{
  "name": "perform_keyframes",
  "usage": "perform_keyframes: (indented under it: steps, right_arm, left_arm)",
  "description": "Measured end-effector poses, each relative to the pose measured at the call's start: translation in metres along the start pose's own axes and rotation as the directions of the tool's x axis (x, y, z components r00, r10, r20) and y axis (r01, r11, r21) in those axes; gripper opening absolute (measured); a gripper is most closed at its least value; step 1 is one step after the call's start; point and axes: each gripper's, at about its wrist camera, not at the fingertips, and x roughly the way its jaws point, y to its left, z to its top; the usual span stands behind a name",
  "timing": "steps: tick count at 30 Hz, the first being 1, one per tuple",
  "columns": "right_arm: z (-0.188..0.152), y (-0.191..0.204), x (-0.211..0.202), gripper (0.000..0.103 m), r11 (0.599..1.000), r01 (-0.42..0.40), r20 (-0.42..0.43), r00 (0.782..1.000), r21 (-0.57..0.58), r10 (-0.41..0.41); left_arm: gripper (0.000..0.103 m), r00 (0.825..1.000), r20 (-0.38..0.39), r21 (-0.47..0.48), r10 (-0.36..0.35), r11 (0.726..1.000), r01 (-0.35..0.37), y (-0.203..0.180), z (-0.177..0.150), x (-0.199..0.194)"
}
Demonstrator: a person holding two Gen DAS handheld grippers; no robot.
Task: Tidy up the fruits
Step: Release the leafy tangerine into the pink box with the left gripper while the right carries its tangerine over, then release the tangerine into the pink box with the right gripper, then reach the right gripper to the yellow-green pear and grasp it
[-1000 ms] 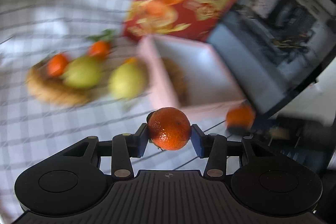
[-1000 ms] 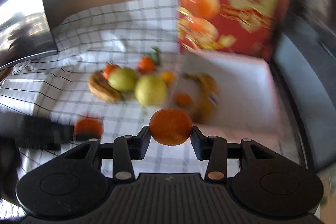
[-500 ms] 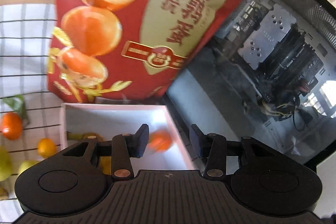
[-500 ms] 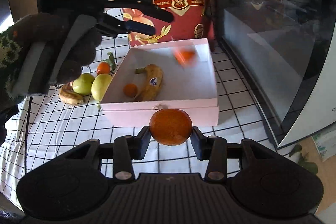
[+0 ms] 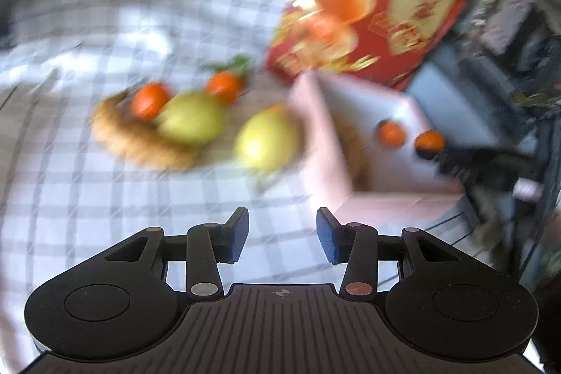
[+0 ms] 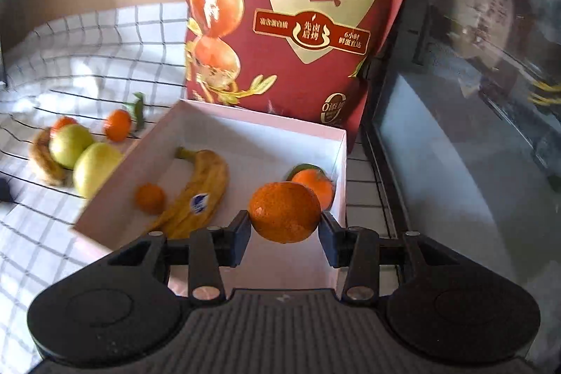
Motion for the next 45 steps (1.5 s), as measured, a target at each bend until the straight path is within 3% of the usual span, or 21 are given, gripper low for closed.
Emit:
perform_keyframes:
  steps: [5, 11, 17, 20, 25, 29, 32, 35, 39, 45]
  right_arm:
    - [0.007, 0.016, -0.004, 0.062, 0.999, -0.034, 0.038, 0.999, -0.021, 0.035]
    - [0.022, 0.061, -0.017, 0.063, 0.977, -0.206, 0.052, 0.977, -0.046, 0.208]
    - [0.032, 0.133, -0.015, 0.063, 0.921, -0.343, 0.007, 0.937, -0.186, 0.35]
    - [0.031, 0.172, -0.011, 0.062, 0.888, -0.371, -0.015, 0.924, -0.27, 0.382]
    - [0.029, 0.208, -0.003, 0.062, 0.877, -0.32, -0.014, 0.941, -0.358, 0.337]
    - [0.035, 0.205, 0.015, 0.062, 0.874, -0.24, -0.032, 0.968, -0.422, 0.251]
    - [0.039, 0.199, 0.032, 0.063, 0.879, -0.238, -0.084, 0.971, -0.414, 0.223]
    - [0.035, 0.204, 0.041, 0.074, 0.887, -0.207, -0.092, 0.978, -0.414, 0.185]
    - [0.03, 0.217, 0.048, 0.082, 0.894, -0.15, -0.065, 0.989, -0.423, 0.135]
    - [0.03, 0.232, 0.071, 0.08, 0.838, -0.042, -0.042, 0.999, -0.543, 0.022]
  left_arm:
    - [0.047, 0.997, -0.029, -0.157, 0.068, 0.985, -0.072, 0.042, -0.019, -0.004]
    - [0.047, 0.991, -0.026, -0.22, 0.132, 0.966, -0.134, 0.068, -0.022, -0.012]
    - [0.047, 0.99, -0.021, -0.253, 0.139, 0.957, -0.14, 0.089, -0.032, -0.025]
    - [0.047, 0.989, -0.026, -0.273, 0.145, 0.951, -0.147, 0.099, -0.035, -0.028]
    - [0.047, 0.986, -0.011, -0.292, 0.166, 0.942, -0.162, 0.115, -0.032, -0.036]
    - [0.047, 0.987, -0.011, -0.3, 0.158, 0.942, -0.154, 0.122, -0.029, -0.035]
    - [0.047, 0.991, -0.016, -0.289, 0.133, 0.948, -0.132, 0.121, -0.03, -0.033]
    - [0.047, 0.993, -0.026, -0.281, 0.117, 0.952, -0.12, 0.121, -0.033, -0.032]
    - [0.047, 0.992, -0.032, -0.298, 0.118, 0.947, -0.122, 0.127, -0.035, -0.032]
    - [0.047, 0.993, -0.026, -0.31, 0.118, 0.943, -0.12, 0.134, -0.037, -0.034]
